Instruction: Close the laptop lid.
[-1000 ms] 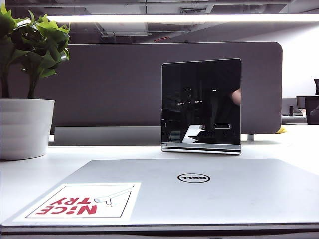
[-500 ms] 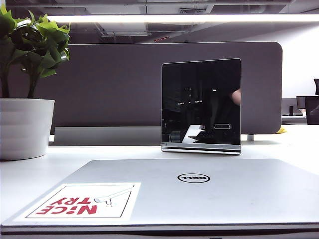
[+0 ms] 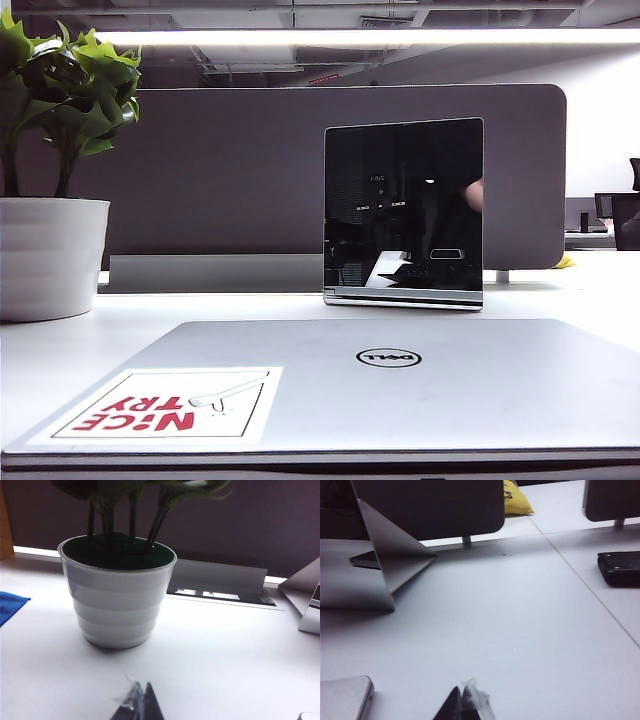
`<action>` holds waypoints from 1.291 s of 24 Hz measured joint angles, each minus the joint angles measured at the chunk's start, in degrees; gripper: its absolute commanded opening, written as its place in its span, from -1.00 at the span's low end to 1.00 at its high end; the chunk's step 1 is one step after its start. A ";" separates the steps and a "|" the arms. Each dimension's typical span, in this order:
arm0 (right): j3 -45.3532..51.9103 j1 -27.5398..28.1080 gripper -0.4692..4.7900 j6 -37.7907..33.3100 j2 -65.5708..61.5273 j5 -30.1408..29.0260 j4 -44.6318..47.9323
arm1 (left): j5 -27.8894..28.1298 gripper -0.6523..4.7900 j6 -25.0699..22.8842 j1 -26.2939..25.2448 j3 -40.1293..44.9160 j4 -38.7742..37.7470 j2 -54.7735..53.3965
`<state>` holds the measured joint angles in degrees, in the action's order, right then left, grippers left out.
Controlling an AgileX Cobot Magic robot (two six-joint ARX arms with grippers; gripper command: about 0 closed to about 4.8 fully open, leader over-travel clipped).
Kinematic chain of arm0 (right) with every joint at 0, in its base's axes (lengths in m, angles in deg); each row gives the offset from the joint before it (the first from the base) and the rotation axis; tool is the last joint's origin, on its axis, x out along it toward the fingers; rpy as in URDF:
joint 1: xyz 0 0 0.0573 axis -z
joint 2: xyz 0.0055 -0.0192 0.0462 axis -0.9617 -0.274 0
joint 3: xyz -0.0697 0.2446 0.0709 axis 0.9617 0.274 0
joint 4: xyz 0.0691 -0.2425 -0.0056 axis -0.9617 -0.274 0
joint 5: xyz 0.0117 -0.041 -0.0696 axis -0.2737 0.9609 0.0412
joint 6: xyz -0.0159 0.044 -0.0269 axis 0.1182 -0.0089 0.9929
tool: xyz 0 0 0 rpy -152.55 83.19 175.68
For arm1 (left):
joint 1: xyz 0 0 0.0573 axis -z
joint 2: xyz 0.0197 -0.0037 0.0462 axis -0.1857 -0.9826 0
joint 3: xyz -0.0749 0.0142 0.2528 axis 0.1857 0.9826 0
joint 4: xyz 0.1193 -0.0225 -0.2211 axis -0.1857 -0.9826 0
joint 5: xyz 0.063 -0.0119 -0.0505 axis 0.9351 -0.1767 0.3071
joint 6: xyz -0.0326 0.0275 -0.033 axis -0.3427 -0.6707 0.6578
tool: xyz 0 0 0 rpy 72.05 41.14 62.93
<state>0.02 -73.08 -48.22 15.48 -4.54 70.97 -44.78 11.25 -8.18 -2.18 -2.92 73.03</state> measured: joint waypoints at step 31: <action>0.00 0.00 -0.82 0.04 0.00 -0.48 1.31 | 0.00 -0.78 0.00 0.00 0.00 0.00 0.00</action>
